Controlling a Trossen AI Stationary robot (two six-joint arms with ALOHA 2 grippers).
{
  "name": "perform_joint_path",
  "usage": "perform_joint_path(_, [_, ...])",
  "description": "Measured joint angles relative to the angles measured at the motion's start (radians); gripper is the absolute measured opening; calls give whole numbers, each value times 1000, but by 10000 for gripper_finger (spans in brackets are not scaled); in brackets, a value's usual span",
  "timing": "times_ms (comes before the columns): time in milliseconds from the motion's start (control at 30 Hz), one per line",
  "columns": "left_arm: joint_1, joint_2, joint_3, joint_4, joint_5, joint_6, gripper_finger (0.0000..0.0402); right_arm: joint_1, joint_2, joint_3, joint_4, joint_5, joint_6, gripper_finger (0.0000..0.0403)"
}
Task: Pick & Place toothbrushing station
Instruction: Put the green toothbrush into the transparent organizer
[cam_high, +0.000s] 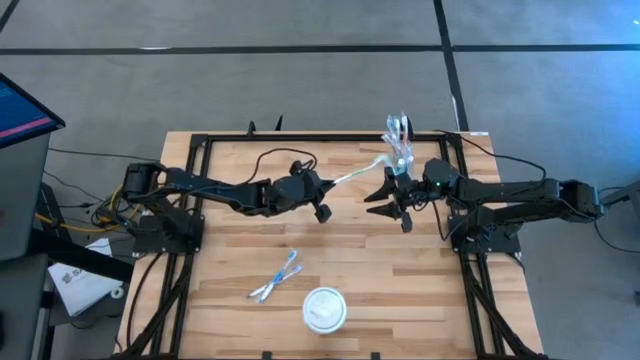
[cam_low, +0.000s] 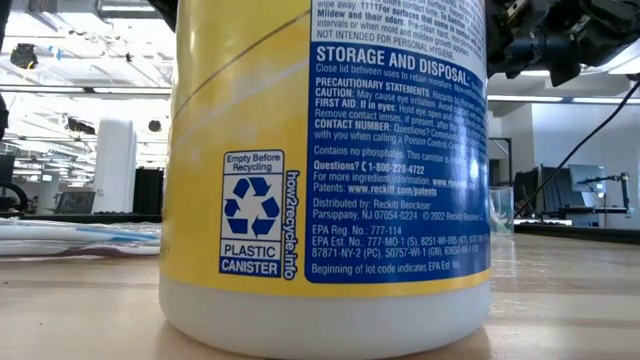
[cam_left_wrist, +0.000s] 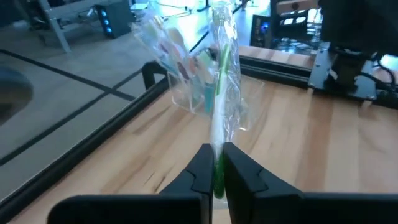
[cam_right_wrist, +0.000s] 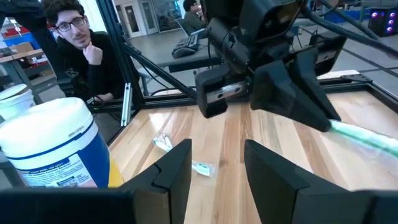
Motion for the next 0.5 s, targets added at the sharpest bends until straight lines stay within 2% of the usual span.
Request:
perform_joint_path(233, [-3, -41, 0, 18, -34, 27, 6, 0, 0, 0, -4, 1, 0, 138])
perform_joint_path(500, [-35, -65, 0, 32, 2, 27, 6, -16, 0, 0, 6, 30, -3, 138])
